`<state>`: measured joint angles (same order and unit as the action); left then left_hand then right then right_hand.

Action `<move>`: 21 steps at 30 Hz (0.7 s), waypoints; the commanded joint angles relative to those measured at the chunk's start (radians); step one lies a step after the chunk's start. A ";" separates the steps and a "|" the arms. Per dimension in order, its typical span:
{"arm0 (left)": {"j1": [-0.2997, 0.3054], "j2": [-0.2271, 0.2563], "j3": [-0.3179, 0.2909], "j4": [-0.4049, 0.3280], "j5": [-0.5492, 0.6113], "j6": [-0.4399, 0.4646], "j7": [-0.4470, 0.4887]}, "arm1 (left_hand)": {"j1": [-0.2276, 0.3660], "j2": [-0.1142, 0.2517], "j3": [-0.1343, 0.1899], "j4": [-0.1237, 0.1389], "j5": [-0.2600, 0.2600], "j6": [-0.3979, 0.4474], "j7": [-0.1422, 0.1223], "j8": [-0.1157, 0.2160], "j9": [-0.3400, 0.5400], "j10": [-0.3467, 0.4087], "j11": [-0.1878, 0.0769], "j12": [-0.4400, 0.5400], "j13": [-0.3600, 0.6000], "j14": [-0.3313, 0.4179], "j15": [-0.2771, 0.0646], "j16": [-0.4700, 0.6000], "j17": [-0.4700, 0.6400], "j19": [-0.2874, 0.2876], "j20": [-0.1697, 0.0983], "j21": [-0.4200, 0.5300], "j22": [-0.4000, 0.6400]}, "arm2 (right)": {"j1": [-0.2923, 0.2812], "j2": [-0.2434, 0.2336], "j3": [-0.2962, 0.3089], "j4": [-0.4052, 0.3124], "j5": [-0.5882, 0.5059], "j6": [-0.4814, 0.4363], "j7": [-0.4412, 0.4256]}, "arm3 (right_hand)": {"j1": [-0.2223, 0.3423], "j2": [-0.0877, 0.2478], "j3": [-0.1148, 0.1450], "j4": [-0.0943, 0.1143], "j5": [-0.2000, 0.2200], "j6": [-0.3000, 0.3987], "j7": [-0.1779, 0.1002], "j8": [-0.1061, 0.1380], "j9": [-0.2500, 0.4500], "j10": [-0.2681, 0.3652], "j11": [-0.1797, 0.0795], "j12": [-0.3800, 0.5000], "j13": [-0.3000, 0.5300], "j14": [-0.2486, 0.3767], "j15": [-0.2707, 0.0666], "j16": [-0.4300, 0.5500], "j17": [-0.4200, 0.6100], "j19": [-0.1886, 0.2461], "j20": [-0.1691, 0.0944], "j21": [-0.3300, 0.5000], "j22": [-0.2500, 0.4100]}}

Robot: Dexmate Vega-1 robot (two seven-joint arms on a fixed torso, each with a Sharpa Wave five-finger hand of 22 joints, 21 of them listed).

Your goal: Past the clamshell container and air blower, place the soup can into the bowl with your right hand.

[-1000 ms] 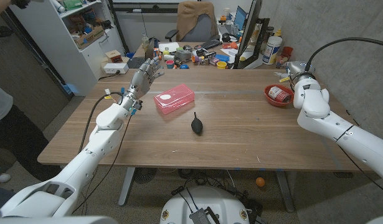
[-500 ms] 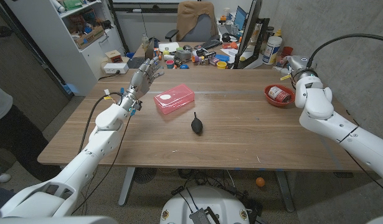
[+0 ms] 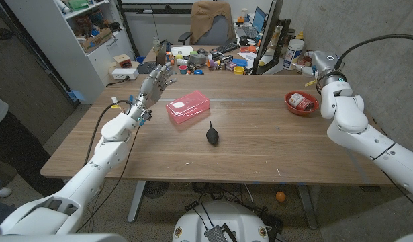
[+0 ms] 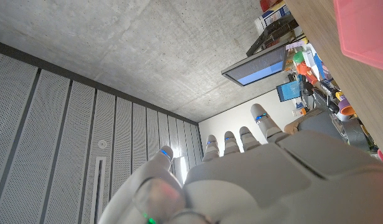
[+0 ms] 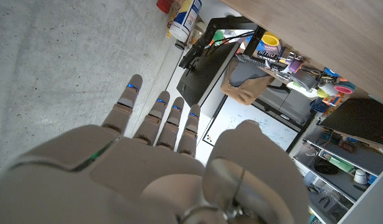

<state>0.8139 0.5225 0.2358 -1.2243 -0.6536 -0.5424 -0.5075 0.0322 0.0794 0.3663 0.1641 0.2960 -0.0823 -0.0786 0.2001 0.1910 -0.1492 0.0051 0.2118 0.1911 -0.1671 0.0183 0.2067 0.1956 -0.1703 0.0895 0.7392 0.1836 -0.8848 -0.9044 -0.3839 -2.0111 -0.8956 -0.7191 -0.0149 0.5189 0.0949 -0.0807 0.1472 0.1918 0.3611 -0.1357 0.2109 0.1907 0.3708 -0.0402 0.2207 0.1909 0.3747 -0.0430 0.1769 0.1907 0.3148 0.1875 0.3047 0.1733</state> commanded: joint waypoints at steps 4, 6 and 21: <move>-0.024 0.022 -0.031 0.070 -0.071 -0.014 -0.161 | 0.006 0.022 -0.004 -0.001 0.004 -0.004 -0.004 -0.002 0.001 -0.004 0.002 -0.003 0.001 -0.008 0.000 -0.001 0.002 -0.122 0.004 -0.008 0.005 | -0.094 0.052 0.053 -0.100 -0.112 -0.037 -0.099 | -0.030 0.002 -0.011 0.007 -0.004 0.006 -0.005 0.001 0.001 0.003 0.009 0.003 -0.001 -0.013 -0.031 0.005 0.003 0.000 -0.001 -0.007 0.002; -0.029 0.026 -0.036 0.083 -0.077 -0.018 -0.188 | 0.006 0.022 -0.004 -0.001 0.005 -0.003 -0.003 -0.002 0.001 -0.002 0.002 -0.002 0.001 -0.007 0.000 -0.001 0.002 -0.121 0.004 -0.008 0.005 | -0.104 0.070 0.051 -0.103 -0.140 -0.052 -0.115 | -0.040 0.003 -0.014 0.009 -0.004 -0.006 -0.008 -0.006 0.001 -0.010 0.006 -0.003 -0.001 -0.021 -0.029 0.004 0.003 0.000 -0.002 -0.011 0.002; -0.081 -0.005 -0.055 0.199 -0.106 -0.036 -0.348 | 0.006 0.023 -0.006 -0.001 0.005 -0.002 -0.002 -0.001 0.001 -0.003 0.001 -0.003 0.001 -0.009 0.002 -0.002 0.002 -0.120 0.005 -0.010 0.005 | -0.223 0.137 0.073 -0.207 -0.327 -0.117 -0.048 | -0.063 0.008 -0.020 0.009 -0.003 -0.020 -0.010 -0.013 0.001 -0.019 0.001 -0.006 -0.001 -0.034 -0.030 0.005 0.002 0.006 0.002 -0.021 0.002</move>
<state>0.7604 0.5327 0.1982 -1.0837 -0.7362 -0.5619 -0.7495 0.0322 0.0794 0.3611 0.1641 0.2960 -0.0823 -0.0786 0.2001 0.1910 -0.1492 0.0051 0.2118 0.1910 -0.1671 0.0183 0.2067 0.1956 -0.1704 0.0895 0.7348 0.1836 -1.0232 -0.8172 -0.3397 -2.1449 -1.1072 -0.8074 -0.0820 0.4685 0.1031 -0.0937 0.1520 0.1918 0.3464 -0.1430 0.2021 0.1909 0.3496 -0.0392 0.2146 0.1910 0.3409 -0.0413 0.1769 0.1909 0.3151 0.1875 0.2843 0.1722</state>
